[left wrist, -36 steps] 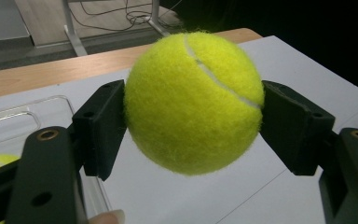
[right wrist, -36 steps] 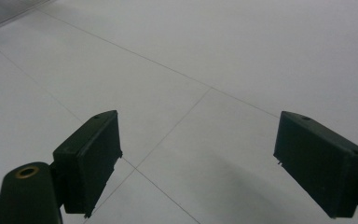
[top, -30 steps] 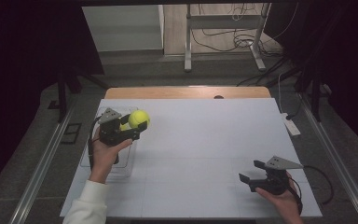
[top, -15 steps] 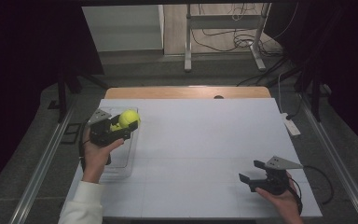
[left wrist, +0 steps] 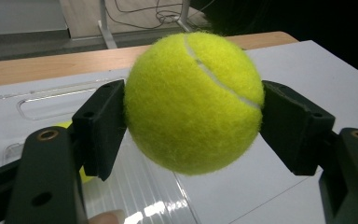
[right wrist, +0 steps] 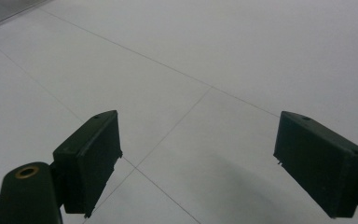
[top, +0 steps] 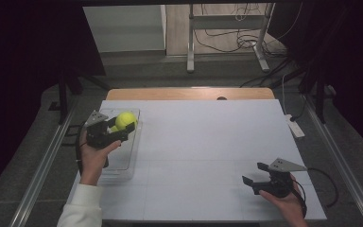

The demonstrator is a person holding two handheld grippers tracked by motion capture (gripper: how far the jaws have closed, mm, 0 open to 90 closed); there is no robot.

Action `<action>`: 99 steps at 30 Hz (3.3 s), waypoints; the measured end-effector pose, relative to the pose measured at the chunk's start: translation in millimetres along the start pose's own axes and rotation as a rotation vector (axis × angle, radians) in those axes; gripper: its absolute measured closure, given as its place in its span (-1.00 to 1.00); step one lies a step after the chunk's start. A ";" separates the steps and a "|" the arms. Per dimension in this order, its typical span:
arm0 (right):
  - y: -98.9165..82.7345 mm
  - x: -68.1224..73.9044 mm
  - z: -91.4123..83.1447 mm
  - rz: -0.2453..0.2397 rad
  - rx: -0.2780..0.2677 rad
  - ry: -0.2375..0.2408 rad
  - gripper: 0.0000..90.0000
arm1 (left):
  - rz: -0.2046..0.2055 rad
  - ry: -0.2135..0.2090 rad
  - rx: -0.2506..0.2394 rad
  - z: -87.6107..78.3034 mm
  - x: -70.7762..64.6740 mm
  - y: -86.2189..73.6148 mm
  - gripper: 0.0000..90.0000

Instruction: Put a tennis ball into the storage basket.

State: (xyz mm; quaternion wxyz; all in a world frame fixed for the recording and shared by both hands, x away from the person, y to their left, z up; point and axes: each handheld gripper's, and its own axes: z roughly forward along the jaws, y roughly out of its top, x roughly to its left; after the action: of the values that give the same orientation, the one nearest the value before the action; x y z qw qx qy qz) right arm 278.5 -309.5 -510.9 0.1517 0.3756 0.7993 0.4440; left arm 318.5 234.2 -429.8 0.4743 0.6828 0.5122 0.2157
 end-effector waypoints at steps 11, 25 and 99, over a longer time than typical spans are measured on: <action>-0.1 -0.1 -0.2 -0.001 0.000 -0.001 -0.67 | -0.018 0.027 -0.003 -5.7 10.3 -2.9 -0.39; -0.1 -0.1 0.4 -0.003 0.002 0.000 -0.67 | -0.040 0.052 -0.005 -12.9 20.5 -7.3 -0.39; -0.3 0.3 1.9 -0.006 0.010 0.008 -0.67 | -0.049 0.184 0.184 -4.6 52.1 -31.7 -0.39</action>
State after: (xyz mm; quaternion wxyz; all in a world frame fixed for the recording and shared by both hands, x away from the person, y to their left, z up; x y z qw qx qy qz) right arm 279.2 -308.3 -512.3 0.1480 0.3722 0.8033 0.4408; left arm 319.1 284.0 -465.2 0.3659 0.6880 0.5876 0.2178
